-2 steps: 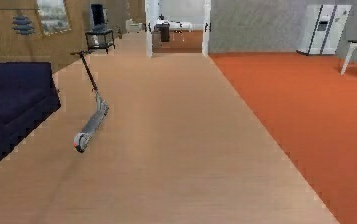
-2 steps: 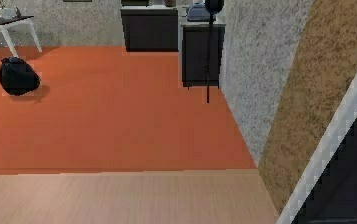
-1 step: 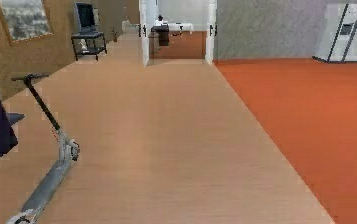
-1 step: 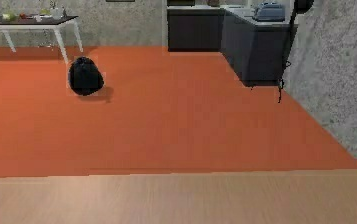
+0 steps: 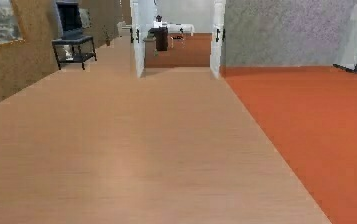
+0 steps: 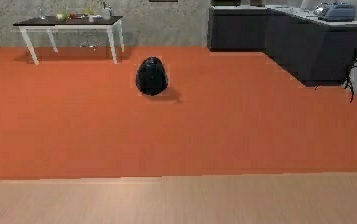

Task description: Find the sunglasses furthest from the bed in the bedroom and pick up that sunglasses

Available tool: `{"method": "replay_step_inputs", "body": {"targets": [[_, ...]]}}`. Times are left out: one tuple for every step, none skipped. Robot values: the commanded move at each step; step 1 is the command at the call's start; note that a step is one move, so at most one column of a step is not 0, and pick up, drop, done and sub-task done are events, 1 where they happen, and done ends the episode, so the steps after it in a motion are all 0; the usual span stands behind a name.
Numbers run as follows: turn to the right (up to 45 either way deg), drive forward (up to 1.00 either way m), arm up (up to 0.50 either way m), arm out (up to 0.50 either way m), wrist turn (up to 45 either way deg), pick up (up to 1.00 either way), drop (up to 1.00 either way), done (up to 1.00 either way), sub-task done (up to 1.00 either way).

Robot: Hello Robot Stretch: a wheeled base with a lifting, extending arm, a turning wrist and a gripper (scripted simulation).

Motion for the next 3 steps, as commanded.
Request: {"method": "replay_step_inputs", "body": {"targets": [[0.0, 1.0, 0.0, 0.0, 0.0, 0.0, 0.0, 0.0, 0.0], [0.0, 1.0, 0.0, 0.0, 0.0, 0.0, 0.0, 0.0, 0.0], [0.0, 1.0, 0.0, 0.0, 0.0, 0.0, 0.0, 0.0, 0.0]]}}
